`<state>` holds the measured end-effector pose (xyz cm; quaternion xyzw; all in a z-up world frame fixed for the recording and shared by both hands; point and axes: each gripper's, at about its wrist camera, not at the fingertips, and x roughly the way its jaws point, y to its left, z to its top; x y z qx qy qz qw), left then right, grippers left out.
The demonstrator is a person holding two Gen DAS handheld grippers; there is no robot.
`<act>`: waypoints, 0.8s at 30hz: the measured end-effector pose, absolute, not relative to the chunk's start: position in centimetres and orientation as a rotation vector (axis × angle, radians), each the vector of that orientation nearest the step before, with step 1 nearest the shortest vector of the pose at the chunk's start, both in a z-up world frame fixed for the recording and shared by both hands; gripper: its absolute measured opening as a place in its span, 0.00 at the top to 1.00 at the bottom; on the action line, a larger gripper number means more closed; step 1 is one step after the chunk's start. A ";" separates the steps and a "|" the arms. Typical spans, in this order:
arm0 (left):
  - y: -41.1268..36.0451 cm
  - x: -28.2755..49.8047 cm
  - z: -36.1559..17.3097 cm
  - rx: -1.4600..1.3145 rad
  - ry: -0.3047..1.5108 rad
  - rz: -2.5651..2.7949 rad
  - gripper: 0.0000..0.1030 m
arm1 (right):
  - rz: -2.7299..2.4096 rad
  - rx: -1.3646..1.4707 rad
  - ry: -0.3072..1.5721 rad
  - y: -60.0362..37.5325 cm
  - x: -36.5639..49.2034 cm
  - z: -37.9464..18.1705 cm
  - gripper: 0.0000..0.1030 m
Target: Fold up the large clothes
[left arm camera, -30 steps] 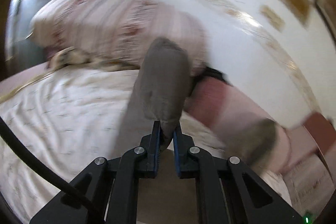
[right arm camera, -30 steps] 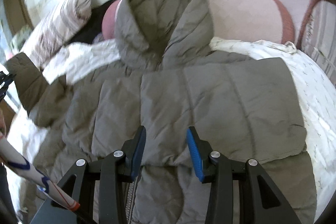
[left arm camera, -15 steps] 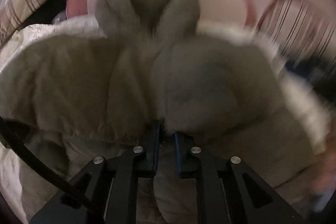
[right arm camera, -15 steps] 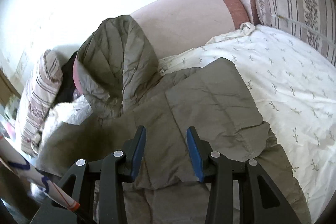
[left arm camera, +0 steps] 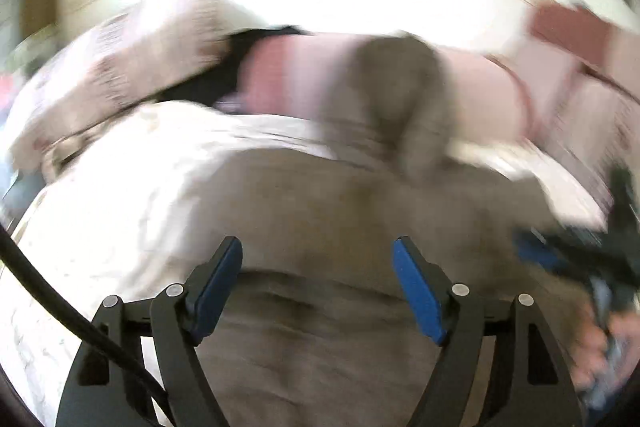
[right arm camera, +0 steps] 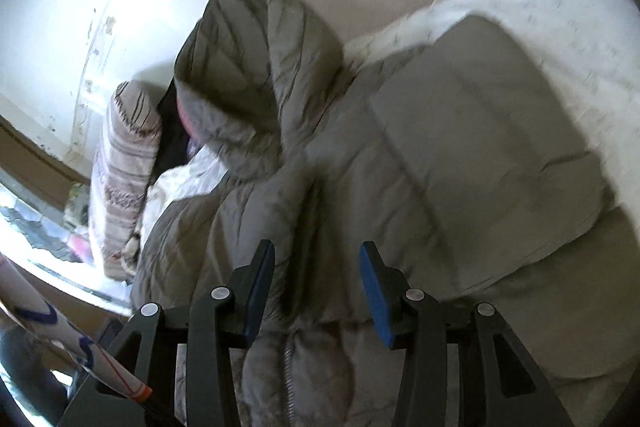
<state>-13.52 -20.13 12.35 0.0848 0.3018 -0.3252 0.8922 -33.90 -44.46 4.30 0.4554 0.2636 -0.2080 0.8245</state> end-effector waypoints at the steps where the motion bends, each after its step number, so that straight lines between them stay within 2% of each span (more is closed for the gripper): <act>1: -19.2 -11.9 12.1 0.144 0.628 -0.627 0.26 | -0.423 0.983 0.568 -44.2 -33.6 3.8 0.54; 6: -14.2 -3.2 8.9 -0.122 0.786 -0.524 0.26 | -0.393 0.999 0.597 -43.6 -32.6 2.4 0.53; 8: -14.4 -1.5 8.0 -0.175 0.842 -0.531 0.26 | -0.370 1.006 0.599 -43.4 -31.9 2.0 0.52; 12: -15.8 -2.1 7.9 -0.146 0.833 -0.566 0.26 | -0.356 0.973 0.618 -42.6 -30.6 1.5 0.53; 14: -16.7 -2.3 7.7 -0.094 0.821 -0.572 0.26 | -0.374 0.932 0.627 -42.3 -30.4 1.8 0.77; 17: -17.8 -3.2 7.1 -0.006 0.816 -0.582 0.26 | -0.474 0.815 0.659 -42.3 -31.0 3.6 0.81; 24: -21.4 -4.7 3.6 0.175 0.905 -0.586 0.25 | -0.874 0.613 0.741 -44.3 -34.7 5.8 0.81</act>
